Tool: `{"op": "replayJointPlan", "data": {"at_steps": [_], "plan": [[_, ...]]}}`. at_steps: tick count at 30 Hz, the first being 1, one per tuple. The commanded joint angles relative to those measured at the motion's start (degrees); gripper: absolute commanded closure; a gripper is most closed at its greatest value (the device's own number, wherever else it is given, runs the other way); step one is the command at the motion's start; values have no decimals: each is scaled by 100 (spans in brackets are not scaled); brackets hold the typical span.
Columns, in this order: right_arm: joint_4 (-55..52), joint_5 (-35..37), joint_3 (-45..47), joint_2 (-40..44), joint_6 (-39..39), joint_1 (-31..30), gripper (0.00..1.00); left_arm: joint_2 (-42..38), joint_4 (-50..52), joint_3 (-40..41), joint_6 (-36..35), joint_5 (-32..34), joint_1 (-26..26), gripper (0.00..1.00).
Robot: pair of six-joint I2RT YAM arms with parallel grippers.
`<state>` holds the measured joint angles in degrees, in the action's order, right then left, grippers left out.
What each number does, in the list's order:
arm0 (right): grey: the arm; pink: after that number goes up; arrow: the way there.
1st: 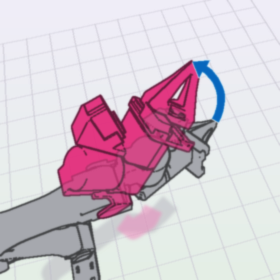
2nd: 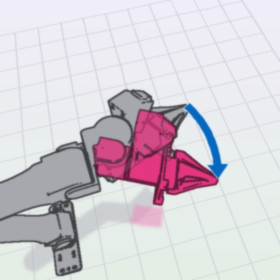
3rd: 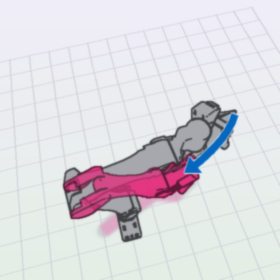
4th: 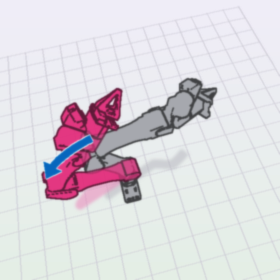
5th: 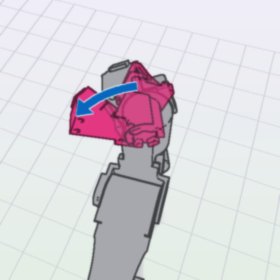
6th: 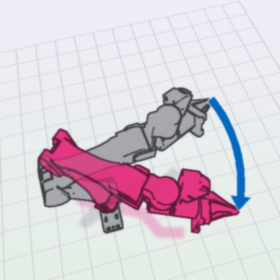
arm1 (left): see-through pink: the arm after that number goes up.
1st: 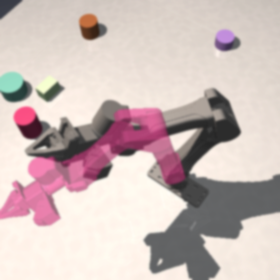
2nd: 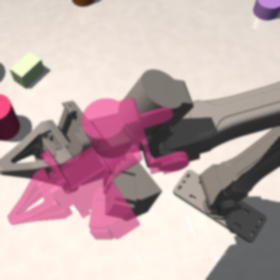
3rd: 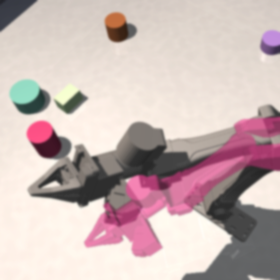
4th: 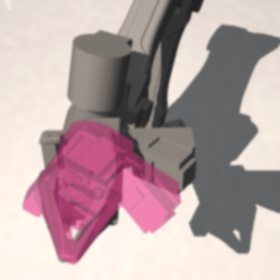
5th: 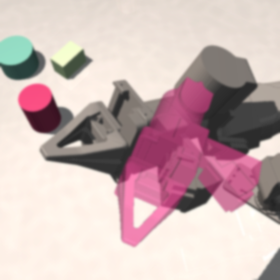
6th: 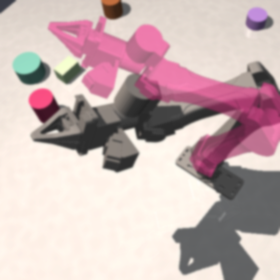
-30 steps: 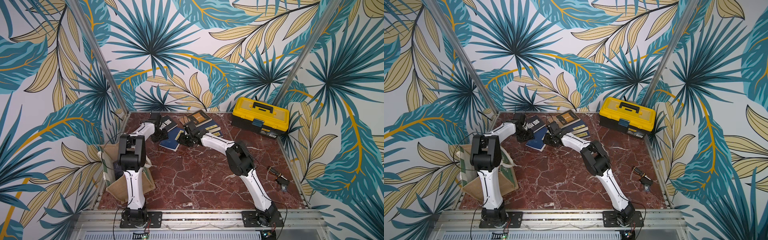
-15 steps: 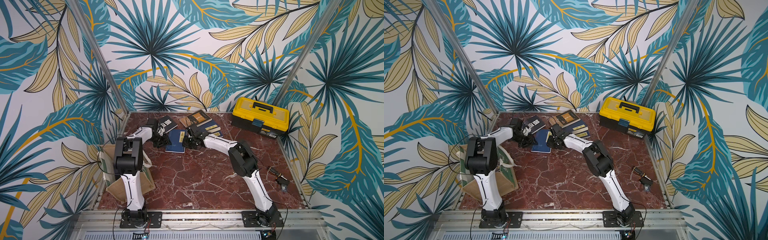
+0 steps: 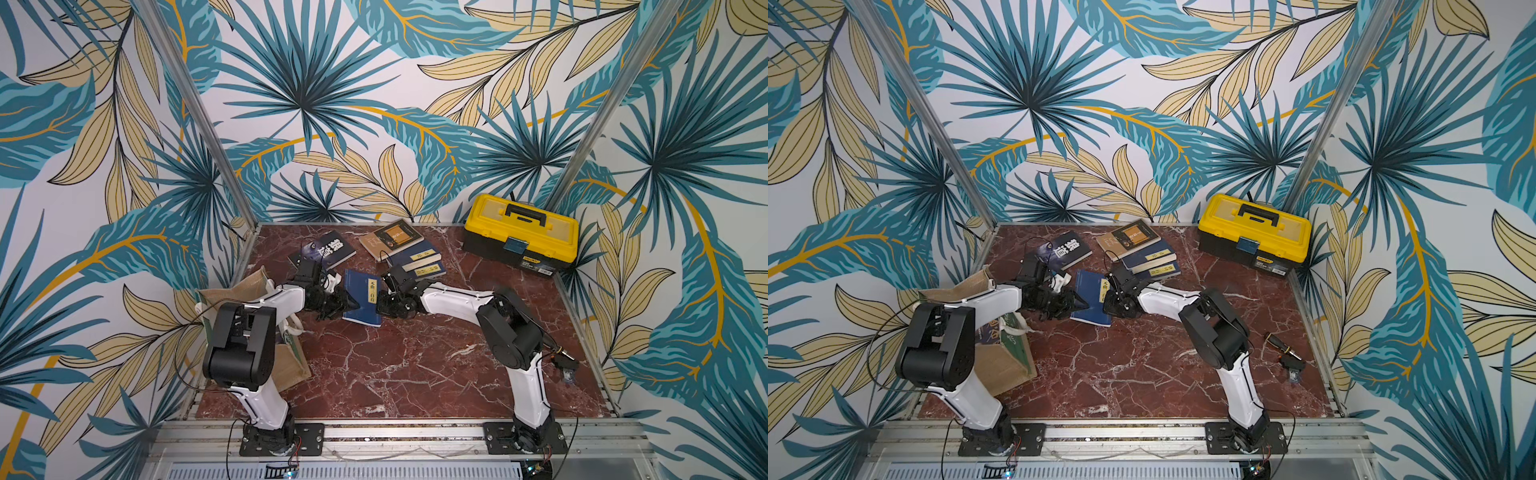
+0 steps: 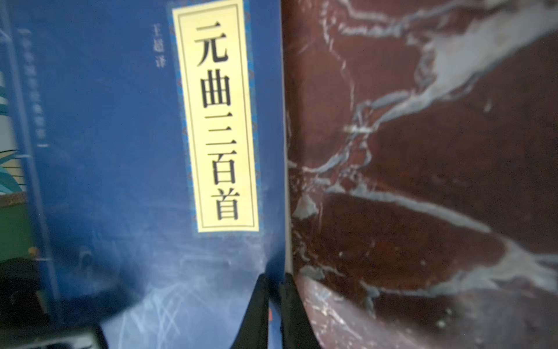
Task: Put the books into the canvas bag
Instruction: Pick up the book from the center of the board, then move the canvas bag to the center of the board.
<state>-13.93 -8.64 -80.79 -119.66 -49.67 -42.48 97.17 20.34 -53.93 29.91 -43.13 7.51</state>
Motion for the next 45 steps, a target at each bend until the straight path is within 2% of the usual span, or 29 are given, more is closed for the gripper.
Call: {"op": "replayJointPlan", "data": {"at_steps": [1, 5, 8, 12, 18, 21, 24, 28, 36, 38, 42, 45], "plan": [[-8, -246, 368, 106, -95, -173, 89, -232, -757, 222, 390, -322, 93, 62], [-141, -167, 408, 260, -3, -180, 86, -408, -777, 316, 477, -323, 119, 73], [-383, 53, 402, 489, 185, -173, 79, -691, -659, 357, 451, -179, 119, 86], [-654, 493, 543, 1118, 449, -173, 68, -1190, 229, 83, 66, 188, 119, 97], [-317, 969, 1050, 2442, 816, -164, 58, -2158, 1310, -497, -504, 539, 111, 100], [81, 938, 1251, 2985, 921, -159, 56, -2711, 1751, -803, -640, 756, 86, 100], [352, 752, 1128, 3168, 890, -164, 55, -3280, 2154, -1103, -715, 1114, 51, 100], [-142, 482, 433, 2845, 843, -246, 54, -4179, 2488, -1386, -842, 1987, 27, 100], [-759, -13, -1727, 1378, 1019, -961, 54, -5549, 3627, -2265, -1131, 5078, 23, 100], [-833, -117, -2353, 920, 1048, -1165, 54, -5740, 3784, -2387, -1186, 5577, 23, 100], [-1036, 46, -3770, -91, 1119, -1570, 54, -6085, 3855, -2387, -1184, 6126, 18, 100], [-1202, 3, -4853, -928, 1003, -1755, 54, -6208, 3893, -2315, -1152, 6169, 19, 100]]}}
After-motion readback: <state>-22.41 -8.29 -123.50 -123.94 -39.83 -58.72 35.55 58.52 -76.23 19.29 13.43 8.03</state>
